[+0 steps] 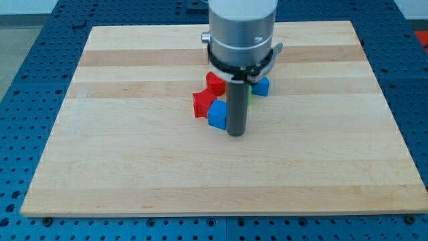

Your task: Nudge the blue up

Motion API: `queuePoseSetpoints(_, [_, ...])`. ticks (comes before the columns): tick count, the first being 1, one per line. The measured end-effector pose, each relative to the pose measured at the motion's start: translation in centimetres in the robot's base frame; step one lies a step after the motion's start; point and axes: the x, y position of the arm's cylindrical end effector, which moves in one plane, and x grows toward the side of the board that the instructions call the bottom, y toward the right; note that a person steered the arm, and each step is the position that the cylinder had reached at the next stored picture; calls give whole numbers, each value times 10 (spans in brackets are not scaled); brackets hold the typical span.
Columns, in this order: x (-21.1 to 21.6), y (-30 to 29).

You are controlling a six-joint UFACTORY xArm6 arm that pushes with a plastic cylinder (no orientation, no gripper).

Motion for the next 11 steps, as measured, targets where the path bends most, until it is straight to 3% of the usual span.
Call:
queuePoseSetpoints(2, [7, -24])
queuePoseSetpoints(5, [-18, -1])
queuePoseSetpoints(11, [-39, -22])
